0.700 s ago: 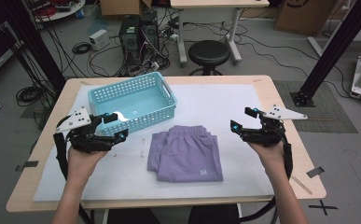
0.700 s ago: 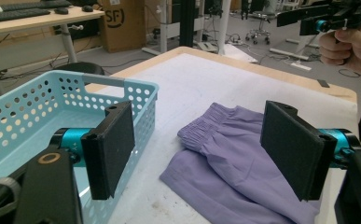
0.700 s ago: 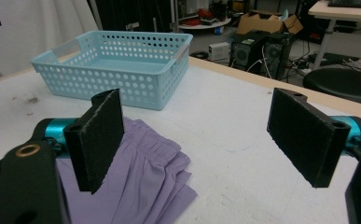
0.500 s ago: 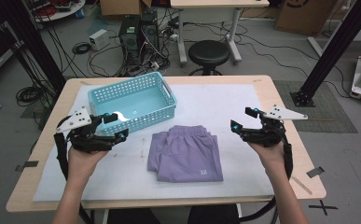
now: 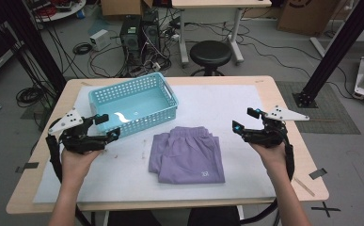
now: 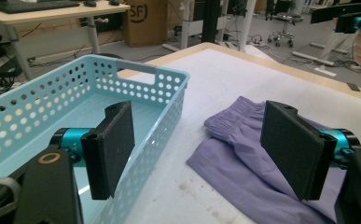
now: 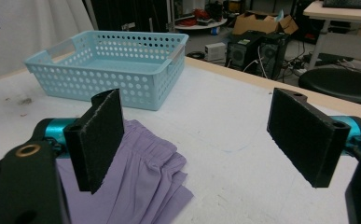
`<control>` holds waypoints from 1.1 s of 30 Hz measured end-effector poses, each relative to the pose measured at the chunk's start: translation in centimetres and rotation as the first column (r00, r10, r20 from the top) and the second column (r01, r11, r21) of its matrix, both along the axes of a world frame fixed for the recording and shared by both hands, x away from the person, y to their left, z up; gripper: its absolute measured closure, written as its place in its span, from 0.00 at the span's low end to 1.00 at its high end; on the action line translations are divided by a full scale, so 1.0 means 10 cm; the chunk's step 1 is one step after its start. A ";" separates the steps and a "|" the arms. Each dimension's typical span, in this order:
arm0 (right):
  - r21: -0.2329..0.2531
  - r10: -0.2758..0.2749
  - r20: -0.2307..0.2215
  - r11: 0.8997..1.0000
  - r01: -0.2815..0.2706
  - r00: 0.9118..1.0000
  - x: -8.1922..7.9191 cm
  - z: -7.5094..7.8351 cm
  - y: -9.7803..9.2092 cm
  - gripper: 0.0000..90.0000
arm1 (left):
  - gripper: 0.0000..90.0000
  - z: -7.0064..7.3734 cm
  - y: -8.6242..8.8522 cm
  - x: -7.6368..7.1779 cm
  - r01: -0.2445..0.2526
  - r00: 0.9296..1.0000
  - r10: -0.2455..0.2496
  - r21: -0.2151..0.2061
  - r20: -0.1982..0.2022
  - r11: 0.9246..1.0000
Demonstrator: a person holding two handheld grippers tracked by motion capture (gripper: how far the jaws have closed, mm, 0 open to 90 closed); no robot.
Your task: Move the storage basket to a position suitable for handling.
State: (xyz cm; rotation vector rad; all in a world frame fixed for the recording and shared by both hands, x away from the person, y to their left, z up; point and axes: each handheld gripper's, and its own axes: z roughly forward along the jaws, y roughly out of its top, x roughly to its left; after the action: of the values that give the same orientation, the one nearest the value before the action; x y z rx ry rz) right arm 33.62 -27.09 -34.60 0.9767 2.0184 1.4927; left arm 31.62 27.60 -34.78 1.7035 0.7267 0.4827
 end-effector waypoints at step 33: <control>-0.016 0.005 -0.013 1.000 -0.005 1.000 0.02 -0.05 0.04 0.22 | 0.28 -0.48 0.55 0.19 -0.273 0.955 0.265 -0.045 -0.133 0.961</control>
State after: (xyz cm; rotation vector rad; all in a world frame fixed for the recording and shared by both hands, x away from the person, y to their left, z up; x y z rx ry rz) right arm 33.87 -26.66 -35.13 0.9787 2.0403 1.4746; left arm 33.50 33.14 -39.62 1.5933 1.0645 0.5373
